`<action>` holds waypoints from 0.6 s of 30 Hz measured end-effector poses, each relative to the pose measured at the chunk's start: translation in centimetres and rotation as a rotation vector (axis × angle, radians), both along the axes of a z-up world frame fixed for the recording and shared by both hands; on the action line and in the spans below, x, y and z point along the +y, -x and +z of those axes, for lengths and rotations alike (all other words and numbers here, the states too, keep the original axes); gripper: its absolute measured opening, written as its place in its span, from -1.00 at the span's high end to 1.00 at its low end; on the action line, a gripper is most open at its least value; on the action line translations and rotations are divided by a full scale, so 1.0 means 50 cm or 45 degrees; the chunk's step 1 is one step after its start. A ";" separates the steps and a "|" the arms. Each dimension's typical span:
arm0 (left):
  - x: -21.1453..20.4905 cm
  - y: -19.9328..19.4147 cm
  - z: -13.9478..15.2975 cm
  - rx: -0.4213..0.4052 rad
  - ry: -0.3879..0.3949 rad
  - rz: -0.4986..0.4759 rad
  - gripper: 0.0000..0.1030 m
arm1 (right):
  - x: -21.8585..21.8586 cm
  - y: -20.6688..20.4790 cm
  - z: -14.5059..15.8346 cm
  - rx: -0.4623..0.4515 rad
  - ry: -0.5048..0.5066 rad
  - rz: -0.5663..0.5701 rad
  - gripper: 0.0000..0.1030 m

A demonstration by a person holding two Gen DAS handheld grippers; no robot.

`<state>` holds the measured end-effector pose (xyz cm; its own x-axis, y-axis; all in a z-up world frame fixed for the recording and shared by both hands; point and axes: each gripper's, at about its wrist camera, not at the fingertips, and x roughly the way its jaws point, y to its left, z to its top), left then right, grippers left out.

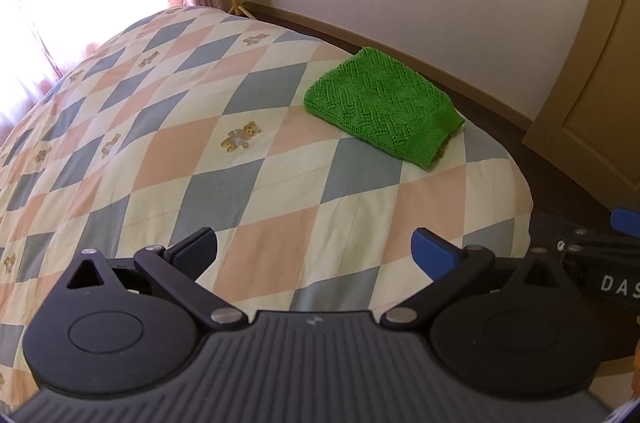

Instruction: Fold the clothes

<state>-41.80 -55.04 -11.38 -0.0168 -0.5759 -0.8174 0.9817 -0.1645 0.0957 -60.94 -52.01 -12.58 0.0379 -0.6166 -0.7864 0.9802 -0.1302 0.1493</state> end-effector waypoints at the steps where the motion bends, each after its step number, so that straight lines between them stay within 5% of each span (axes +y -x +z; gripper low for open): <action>1: 0.000 0.000 -0.003 -0.004 0.001 -0.005 -0.99 | -0.002 -0.001 -0.006 -0.005 -0.022 -0.004 -1.00; 18: -0.065 -0.020 -0.036 0.027 -0.105 0.067 -0.98 | -0.068 -0.019 -0.041 0.002 -0.179 0.019 -1.00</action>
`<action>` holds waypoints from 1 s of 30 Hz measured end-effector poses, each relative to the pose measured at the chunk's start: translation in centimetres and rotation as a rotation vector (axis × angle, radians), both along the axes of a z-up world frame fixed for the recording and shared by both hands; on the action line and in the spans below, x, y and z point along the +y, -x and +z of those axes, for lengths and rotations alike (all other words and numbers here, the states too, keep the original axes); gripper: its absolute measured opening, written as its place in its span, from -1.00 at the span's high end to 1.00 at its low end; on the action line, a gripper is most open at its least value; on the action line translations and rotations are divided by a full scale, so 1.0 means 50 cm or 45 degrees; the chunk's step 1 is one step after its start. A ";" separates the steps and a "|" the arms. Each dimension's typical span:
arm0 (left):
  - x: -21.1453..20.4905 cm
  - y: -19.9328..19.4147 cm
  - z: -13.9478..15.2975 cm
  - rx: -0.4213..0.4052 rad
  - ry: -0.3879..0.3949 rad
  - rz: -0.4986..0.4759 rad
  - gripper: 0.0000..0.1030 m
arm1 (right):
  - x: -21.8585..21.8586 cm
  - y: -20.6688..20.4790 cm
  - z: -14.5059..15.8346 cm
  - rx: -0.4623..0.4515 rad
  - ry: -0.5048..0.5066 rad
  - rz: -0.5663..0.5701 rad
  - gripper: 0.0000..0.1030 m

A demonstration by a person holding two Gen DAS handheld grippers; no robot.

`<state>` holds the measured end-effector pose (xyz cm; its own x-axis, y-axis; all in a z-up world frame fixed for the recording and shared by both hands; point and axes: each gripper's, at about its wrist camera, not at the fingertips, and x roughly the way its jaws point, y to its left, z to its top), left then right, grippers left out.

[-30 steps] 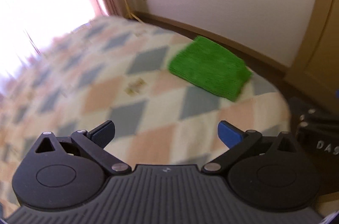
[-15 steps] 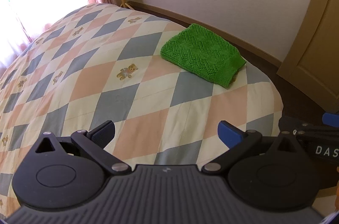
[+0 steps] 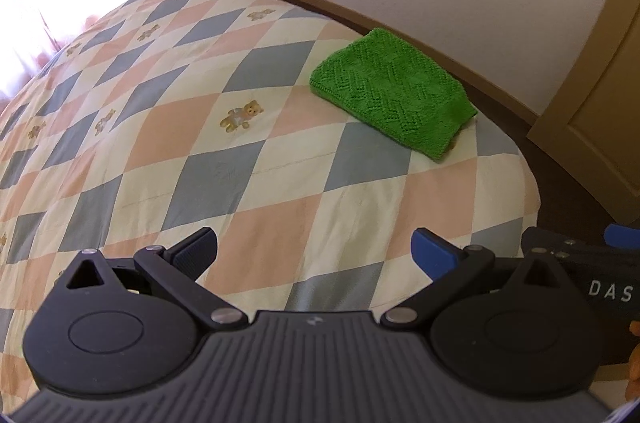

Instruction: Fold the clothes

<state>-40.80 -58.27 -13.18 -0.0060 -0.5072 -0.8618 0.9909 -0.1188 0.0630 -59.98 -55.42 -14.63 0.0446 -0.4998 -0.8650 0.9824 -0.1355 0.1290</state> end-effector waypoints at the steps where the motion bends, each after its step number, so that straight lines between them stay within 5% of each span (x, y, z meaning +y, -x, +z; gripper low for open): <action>1: -0.006 -0.001 -0.002 -0.001 -0.007 0.007 -0.98 | -0.006 -0.001 0.000 0.002 -0.004 0.003 -1.00; 30: -0.201 0.101 -0.020 -0.020 -0.099 0.142 -0.98 | -0.228 0.084 -0.046 0.023 -0.140 0.147 -1.00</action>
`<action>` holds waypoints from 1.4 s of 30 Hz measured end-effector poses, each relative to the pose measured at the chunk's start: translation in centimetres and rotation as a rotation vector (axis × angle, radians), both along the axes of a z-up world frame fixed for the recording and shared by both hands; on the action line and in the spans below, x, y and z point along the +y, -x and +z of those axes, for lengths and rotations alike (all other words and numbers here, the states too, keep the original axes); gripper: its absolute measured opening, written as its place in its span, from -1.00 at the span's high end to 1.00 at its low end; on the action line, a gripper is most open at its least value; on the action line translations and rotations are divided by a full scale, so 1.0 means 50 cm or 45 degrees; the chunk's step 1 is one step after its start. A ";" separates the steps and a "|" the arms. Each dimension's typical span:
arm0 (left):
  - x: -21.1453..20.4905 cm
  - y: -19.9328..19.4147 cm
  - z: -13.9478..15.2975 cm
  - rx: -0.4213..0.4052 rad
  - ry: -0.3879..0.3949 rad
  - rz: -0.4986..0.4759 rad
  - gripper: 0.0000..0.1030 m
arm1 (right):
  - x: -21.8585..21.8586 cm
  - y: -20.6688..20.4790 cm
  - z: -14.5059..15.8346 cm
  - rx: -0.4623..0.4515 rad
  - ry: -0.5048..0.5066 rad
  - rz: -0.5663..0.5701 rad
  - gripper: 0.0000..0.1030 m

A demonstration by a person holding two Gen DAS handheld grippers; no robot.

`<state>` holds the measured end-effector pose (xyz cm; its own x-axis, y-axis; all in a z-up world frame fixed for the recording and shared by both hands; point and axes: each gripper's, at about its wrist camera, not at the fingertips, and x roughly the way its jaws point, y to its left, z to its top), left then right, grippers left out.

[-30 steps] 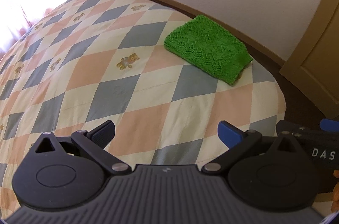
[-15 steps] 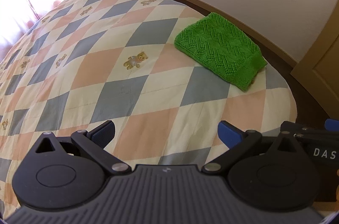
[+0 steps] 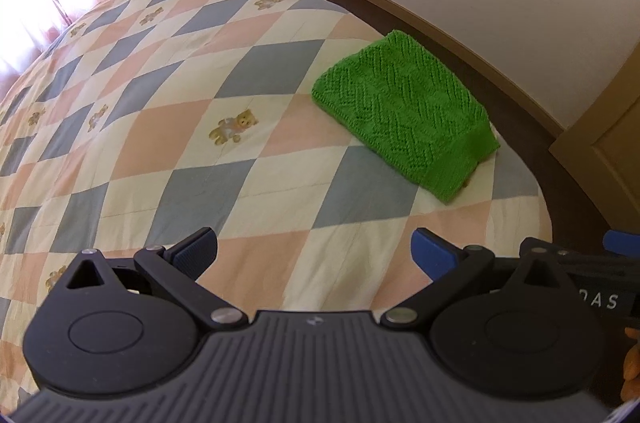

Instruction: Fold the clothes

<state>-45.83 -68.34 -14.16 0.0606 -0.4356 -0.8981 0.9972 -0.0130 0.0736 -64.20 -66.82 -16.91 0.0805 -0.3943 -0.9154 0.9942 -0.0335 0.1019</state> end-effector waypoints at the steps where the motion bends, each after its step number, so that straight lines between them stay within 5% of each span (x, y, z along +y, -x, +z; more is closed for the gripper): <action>1: -0.010 0.006 -0.002 0.003 -0.010 0.009 -0.98 | -0.009 0.006 -0.001 0.002 -0.004 0.005 -1.00; 20: -0.119 0.063 -0.033 -0.015 -0.085 0.070 -0.98 | -0.139 0.053 -0.032 0.021 -0.080 0.125 -1.00; 42: -0.174 0.107 -0.065 0.009 -0.142 -0.010 -0.98 | -0.189 0.086 -0.069 0.058 -0.143 0.105 -1.00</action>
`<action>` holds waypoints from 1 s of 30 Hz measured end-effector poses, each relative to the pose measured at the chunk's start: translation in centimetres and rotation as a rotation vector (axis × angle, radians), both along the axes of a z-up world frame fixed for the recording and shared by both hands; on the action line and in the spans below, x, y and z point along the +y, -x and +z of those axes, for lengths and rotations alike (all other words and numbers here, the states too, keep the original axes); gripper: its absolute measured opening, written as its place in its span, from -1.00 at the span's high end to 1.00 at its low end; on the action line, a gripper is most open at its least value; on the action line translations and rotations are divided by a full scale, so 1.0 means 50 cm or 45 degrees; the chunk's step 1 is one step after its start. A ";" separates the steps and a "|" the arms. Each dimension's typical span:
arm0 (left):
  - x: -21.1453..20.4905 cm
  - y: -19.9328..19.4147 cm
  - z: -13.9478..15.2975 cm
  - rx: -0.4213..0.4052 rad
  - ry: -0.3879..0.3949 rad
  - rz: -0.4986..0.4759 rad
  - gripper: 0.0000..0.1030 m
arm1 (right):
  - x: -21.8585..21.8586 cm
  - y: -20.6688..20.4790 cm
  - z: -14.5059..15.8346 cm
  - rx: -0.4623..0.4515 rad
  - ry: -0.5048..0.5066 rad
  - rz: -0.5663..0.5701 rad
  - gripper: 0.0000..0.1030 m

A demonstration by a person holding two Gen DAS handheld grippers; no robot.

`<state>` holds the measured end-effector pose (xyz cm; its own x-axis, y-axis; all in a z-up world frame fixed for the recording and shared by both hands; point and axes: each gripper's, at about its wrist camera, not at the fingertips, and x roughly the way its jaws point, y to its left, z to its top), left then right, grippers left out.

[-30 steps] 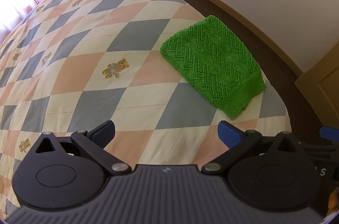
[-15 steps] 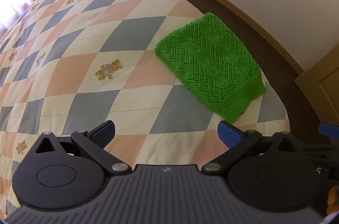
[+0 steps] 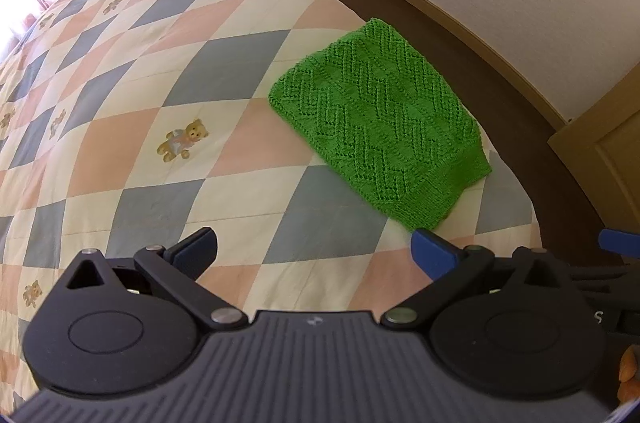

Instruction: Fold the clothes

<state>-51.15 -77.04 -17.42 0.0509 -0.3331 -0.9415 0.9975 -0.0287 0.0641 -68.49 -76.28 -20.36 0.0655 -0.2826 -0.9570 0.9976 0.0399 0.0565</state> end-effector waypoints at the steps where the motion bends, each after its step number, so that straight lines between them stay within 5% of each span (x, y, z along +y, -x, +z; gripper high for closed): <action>1: 0.000 0.001 -0.002 0.001 -0.002 -0.001 -0.98 | -0.001 0.002 -0.002 0.001 -0.002 0.000 -1.00; 30: 0.124 -0.027 0.034 0.058 0.063 -0.087 -0.98 | 0.124 -0.014 0.036 0.025 0.077 -0.072 -1.00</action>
<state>-49.79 -70.86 -15.73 -0.0159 -0.3802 -0.9248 0.9953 -0.0946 0.0218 -67.80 -70.07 -18.54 0.0295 -0.3428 -0.9389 0.9992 -0.0135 0.0364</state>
